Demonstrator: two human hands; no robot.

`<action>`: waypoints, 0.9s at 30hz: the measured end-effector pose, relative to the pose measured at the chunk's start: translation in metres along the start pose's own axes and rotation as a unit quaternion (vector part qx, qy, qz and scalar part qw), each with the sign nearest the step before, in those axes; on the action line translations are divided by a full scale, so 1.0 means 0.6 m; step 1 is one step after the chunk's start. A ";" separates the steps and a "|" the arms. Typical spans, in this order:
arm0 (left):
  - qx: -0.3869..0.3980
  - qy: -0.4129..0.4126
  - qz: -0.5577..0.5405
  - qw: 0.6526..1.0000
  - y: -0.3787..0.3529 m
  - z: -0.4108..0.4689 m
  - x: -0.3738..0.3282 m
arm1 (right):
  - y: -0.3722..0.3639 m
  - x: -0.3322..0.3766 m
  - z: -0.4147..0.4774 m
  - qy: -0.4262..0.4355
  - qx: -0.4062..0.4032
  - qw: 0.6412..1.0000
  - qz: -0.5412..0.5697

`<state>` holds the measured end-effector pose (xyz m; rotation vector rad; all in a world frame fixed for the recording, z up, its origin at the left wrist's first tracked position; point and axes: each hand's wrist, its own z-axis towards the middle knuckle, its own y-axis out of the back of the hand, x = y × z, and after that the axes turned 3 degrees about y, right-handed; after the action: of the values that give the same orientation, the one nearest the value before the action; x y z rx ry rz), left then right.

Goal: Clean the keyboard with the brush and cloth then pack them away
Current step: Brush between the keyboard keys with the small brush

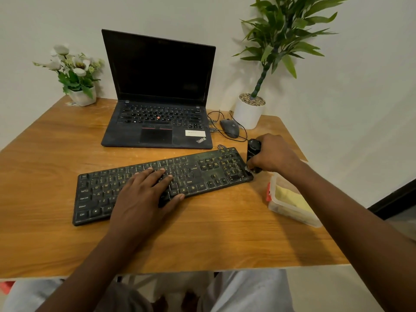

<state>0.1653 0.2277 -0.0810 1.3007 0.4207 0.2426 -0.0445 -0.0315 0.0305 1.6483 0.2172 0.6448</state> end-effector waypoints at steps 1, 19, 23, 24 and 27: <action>0.000 0.000 -0.001 1.000 -0.001 0.000 0.000 | 0.000 -0.001 0.000 -0.001 0.006 1.000 0.011; -0.003 -0.003 -0.003 1.000 0.004 -0.002 -0.002 | -0.018 0.012 -0.033 0.060 0.029 0.995 0.073; -0.004 -0.004 -0.001 1.000 0.004 -0.002 -0.001 | -0.006 -0.004 -0.025 0.049 -0.009 0.998 0.032; -0.004 -0.004 -0.001 1.000 0.004 -0.002 -0.001 | -0.006 -0.004 -0.025 0.049 -0.015 0.998 0.026; -0.004 -0.005 -0.001 1.000 0.004 -0.003 -0.001 | -0.012 0.006 -0.029 0.062 -0.002 0.997 0.046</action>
<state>0.1643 0.2295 -0.0788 1.2922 0.4129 0.2362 -0.0490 -0.0133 0.0255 1.6222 0.2314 0.8185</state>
